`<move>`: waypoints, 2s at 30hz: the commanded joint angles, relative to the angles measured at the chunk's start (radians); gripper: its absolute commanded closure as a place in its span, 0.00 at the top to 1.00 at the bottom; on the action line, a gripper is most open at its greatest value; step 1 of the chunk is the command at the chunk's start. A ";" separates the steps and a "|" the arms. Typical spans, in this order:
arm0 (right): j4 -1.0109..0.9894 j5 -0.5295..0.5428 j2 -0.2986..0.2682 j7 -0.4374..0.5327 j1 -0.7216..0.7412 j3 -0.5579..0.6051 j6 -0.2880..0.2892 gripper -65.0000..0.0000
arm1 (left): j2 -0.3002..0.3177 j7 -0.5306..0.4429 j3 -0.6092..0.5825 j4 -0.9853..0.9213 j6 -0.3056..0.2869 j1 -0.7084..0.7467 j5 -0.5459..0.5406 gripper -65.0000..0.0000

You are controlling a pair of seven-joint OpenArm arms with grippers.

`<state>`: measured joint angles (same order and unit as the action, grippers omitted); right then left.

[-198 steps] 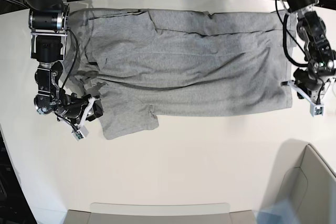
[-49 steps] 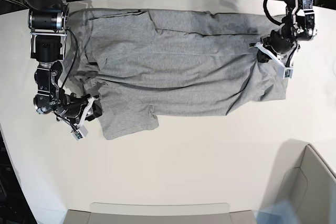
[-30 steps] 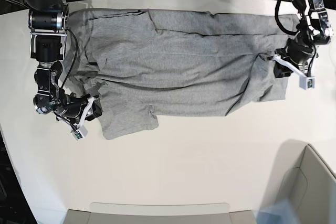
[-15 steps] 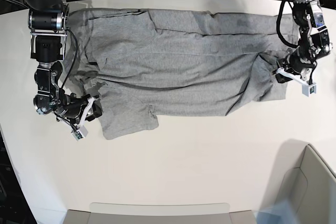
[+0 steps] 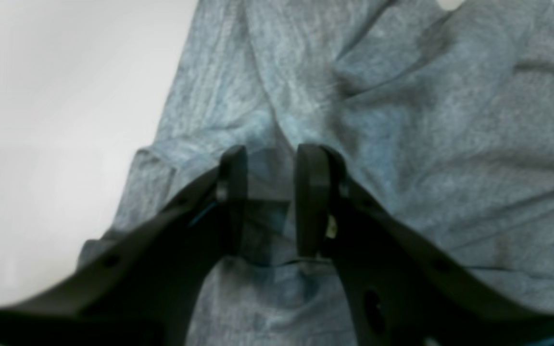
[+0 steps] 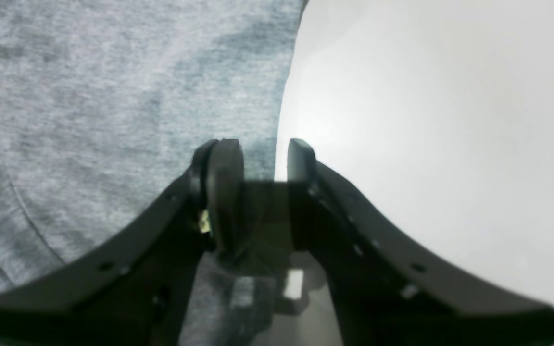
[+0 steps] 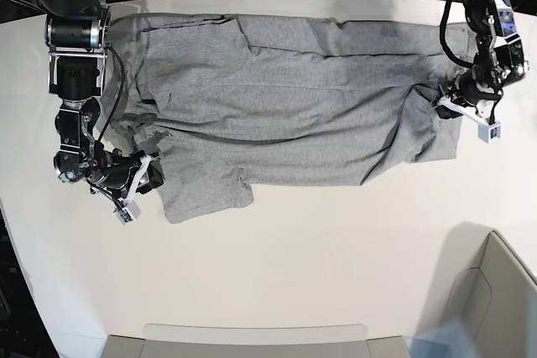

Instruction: Fold the T-shirt properly

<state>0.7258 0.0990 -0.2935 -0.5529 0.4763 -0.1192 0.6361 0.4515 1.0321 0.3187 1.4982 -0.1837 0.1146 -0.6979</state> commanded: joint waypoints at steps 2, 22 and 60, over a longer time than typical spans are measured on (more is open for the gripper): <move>-0.007 -0.055 -0.011 -0.075 -0.003 0.005 -0.002 0.27 | 0.019 -0.009 0.004 0.017 -0.004 -0.011 -0.009 0.29; -0.007 -0.055 -0.011 -0.075 -0.004 0.005 -0.002 0.27 | 0.002 -0.009 -0.049 -0.006 -0.004 -0.019 -0.105 0.29; 0.154 -0.049 -0.003 -0.074 -0.003 -0.001 -0.003 0.00 | 0.005 -0.019 0.083 -0.187 -0.007 -0.387 -0.098 0.00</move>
<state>0.8631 0.0471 -0.2874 -0.6338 0.4477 -0.1173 0.6403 0.4366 1.0245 0.3946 1.2949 -0.1871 -0.2516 -0.7856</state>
